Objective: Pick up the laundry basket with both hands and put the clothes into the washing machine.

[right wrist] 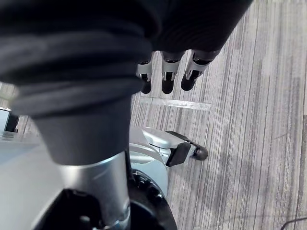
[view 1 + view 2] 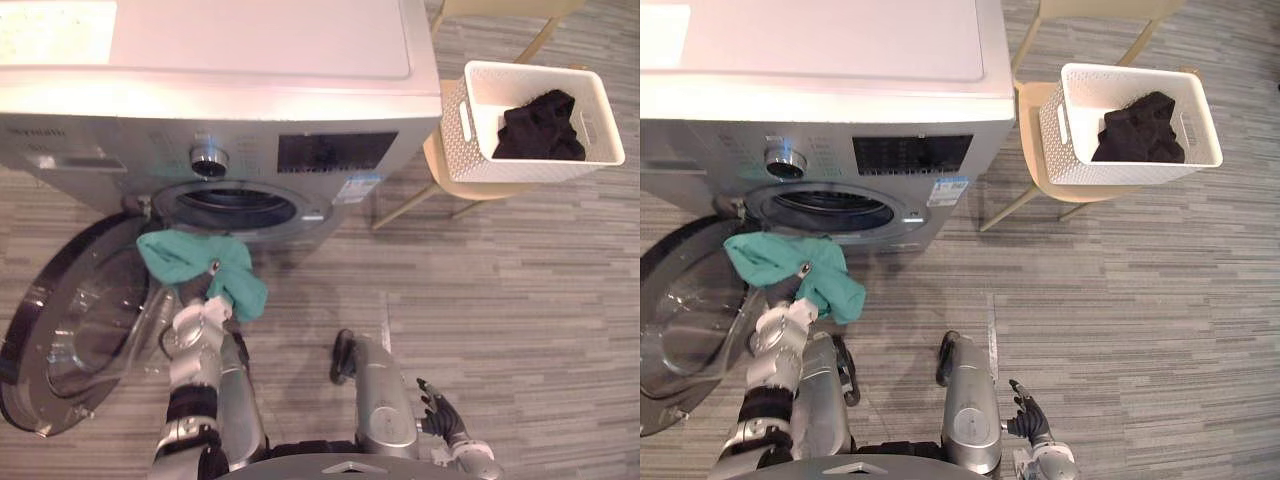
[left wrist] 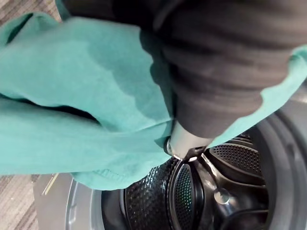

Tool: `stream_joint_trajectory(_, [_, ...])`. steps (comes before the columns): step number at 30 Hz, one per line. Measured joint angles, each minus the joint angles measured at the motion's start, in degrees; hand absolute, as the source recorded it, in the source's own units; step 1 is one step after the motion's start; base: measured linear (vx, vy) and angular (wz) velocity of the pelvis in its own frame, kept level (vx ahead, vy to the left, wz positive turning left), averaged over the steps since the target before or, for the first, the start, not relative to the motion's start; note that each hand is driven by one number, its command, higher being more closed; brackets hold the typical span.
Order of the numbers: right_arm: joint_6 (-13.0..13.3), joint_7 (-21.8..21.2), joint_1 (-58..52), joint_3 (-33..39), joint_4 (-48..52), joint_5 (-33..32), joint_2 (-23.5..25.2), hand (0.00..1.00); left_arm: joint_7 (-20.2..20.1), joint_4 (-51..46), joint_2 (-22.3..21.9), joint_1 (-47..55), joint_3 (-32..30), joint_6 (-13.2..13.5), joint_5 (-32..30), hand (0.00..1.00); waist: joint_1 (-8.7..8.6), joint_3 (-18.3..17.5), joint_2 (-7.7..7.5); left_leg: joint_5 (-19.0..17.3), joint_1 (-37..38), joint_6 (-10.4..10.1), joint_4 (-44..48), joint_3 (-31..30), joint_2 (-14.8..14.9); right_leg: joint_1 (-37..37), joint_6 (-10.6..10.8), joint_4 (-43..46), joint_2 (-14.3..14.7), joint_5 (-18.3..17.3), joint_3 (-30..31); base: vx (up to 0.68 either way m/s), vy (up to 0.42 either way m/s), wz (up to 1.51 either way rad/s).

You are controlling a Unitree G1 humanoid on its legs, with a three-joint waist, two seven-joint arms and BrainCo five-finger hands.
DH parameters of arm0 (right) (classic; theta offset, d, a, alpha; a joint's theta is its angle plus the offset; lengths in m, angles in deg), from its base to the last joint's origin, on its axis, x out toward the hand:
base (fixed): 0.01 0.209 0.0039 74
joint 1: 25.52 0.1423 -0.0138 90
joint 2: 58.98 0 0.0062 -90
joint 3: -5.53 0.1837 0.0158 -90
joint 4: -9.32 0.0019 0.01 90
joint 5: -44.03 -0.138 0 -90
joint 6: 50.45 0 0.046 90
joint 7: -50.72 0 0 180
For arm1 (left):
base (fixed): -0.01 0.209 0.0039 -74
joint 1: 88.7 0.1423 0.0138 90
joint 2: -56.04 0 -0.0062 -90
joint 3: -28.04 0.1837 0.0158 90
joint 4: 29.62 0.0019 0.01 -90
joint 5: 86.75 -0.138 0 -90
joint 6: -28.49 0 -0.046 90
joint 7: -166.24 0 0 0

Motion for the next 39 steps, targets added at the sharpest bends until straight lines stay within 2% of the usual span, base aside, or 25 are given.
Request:
stream_joint_trajectory(2, [-0.12,-0.70,0.11,-1.71,2.13,-2.83,-1.27,0.00,0.48,0.13,0.85,-3.61,-2.09,0.03,0.01,1.00,-1.11,0.57,-0.10,-2.03,-2.83,-0.43,3.68,-0.10,1.16,-3.34,-0.14,5.99,-0.82,-2.53,0.13,-0.28,-0.033,0.15])
stream_joint_trajectory(4, [-1.43,-0.72,-0.61,-2.57,6.15,-4.93,-2.04,0.00,0.87,-2.90,1.91,-6.40,-3.87,0.40,0.04,1.00,-2.06,0.64,-0.08,-8.29,-5.85,0.03,5.51,0.09,2.62,-8.28,-0.38,13.66,-1.55,-6.06,0.25,-0.31,-0.043,0.26])
stream_joint_trajectory(5, [-1.72,-0.75,-0.73,-2.83,7.13,-5.27,-2.36,0.00,1.06,-4.39,2.14,-6.84,-4.13,0.59,0.04,1.00,-2.37,0.86,-0.22,-9.72,-7.01,0.69,6.43,-0.07,2.85,-9.51,-0.47,15.68,-1.93,-6.75,0.07,-0.35,-0.081,0.23])
stream_joint_trajectory(6, [-3.02,-0.58,-0.92,-3.86,9.18,-5.77,-3.34,0.00,1.69,-7.38,2.49,-7.31,-5.07,0.77,0.04,1.00,-2.18,1.55,-0.85,-10.30,-9.08,0.06,8.93,-0.23,3.49,-11.83,-0.84,19.12,-2.50,-7.94,0.52,-0.24,-0.069,0.08])
stream_joint_trajectory(8, [-4.70,-0.54,-1.49,-4.59,11.78,-7.95,-4.37,0.00,2.44,-10.65,3.13,-7.48,-6.18,1.14,0.36,1.00,-2.18,1.85,-1.04,-10.54,-12.32,0.24,11.36,-0.04,4.90,-15.09,-1.04,22.48,-2.69,-8.87,1.27,-0.27,-0.101,-0.04])
stream_joint_trajectory(10, [-6.36,-0.50,-1.88,-4.86,14.60,-10.06,-4.92,0.00,3.01,-12.88,4.02,-8.12,-6.07,1.53,1.19,1.00,-3.15,1.95,-1.01,-10.08,-14.82,-0.30,12.40,0.61,7.23,-17.22,-1.57,24.03,-2.79,-9.21,0.99,-0.20,-0.114,0.10])
stream_joint_trajectory(12, [-8.88,-0.49,-2.93,-5.01,18.11,-11.35,-5.92,0.00,3.00,-14.84,3.73,-11.54,-5.15,1.75,2.14,1.00,-3.19,1.98,-0.98,-8.75,-18.19,-0.59,13.14,1.22,9.09,-20.05,-2.21,25.84,-3.23,-9.54,0.72,-0.13,-0.101,0.24])
stream_joint_trajectory(13, [-9.96,-0.38,-3.94,-4.99,20.49,-11.39,-6.32,0.00,2.98,-15.66,3.72,-12.91,-4.52,1.77,2.31,1.00,-3.20,2.05,-1.01,-8.06,-19.49,-0.49,13.63,1.21,9.35,-21.35,-2.28,26.93,-3.68,-9.61,0.69,-0.15,-0.111,0.25])
stream_joint_trajectory(14, [-12.16,-0.15,-4.82,-5.30,23.65,-11.41,-7.85,0.00,2.92,-17.07,3.69,-14.67,-3.38,1.96,2.99,1.00,-3.16,2.19,-0.86,-7.23,-21.77,-0.55,15.16,0.76,9.68,-23.60,-2.61,29.12,-4.23,-10.02,0.68,-0.09,-0.067,0.17])
stream_joint_trajectory(18, [-14.12,0.64,-6.36,-5.04,28.04,-11.57,-8.99,0.00,2.88,-17.18,3.69,-18.74,-2.82,2.00,4.79,1.00,-3.28,3.05,-0.72,-6.91,-27.31,-0.12,19.71,-1.39,9.68,-28.45,-3.43,34.88,-5.09,-11.99,1.07,-0.07,-0.044,0.07])
stream_joint_trajectory(21, [-15.22,1.30,-7.75,-4.94,30.68,-13.61,-9.97,0.00,2.86,-15.65,3.87,-21.84,-1.72,2.00,8.42,1.00,-3.45,3.41,-0.53,-7.28,-30.96,0.27,22.83,-2.62,9.67,-31.91,-4.28,38.80,-5.63,-13.15,1.59,-0.04,-0.048,0.04])
stream_joint_trajectory(24, [-15.74,1.69,-8.40,-4.82,32.41,-14.98,-10.19,0.00,2.44,-13.68,4.18,-25.68,-0.63,2.05,12.40,1.00,-4.08,3.50,-0.48,-7.58,-35.02,-0.22,25.46,-4.69,9.76,-35.24,-4.88,41.82,-5.63,-14.11,1.54,-0.04,-0.051,-0.02])
stream_joint_trajectory(30, [-16.06,1.95,-9.54,-4.88,35.19,-16.14,-11.38,0.00,2.12,-7.03,6.69,-32.87,0.82,2.75,16.59,1.00,-4.52,3.58,-0.50,-7.50,-41.44,-0.40,28.63,-6.58,11.23,-41.55,-5.76,45.26,-4.72,-14.74,1.84,-0.05,-0.062,-0.13])
stream_joint_trajectory(34, [-16.24,1.95,-10.17,-4.93,36.85,-16.68,-12.38,0.00,1.66,-3.46,9.55,-35.85,0.73,3.73,18.05,1.00,-4.64,3.88,-0.57,-7.32,-45.07,-0.86,30.29,-8.11,11.80,-44.98,-6.50,47.10,-4.09,-14.81,1.72,-0.02,-0.081,-0.11])
stream_joint_trajectory(39, [-16.29,1.90,-10.59,-5.04,38.10,-18.10,-13.59,0.00,1.57,5.07,16.18,-41.76,-0.46,4.29,18.14,1.00,-4.94,3.93,-0.68,-7.41,-49.59,-1.40,32.92,-10.44,12.85,-48.99,-7.69,49.85,-3.42,-15.23,1.51,0.00,-0.085,-0.11])
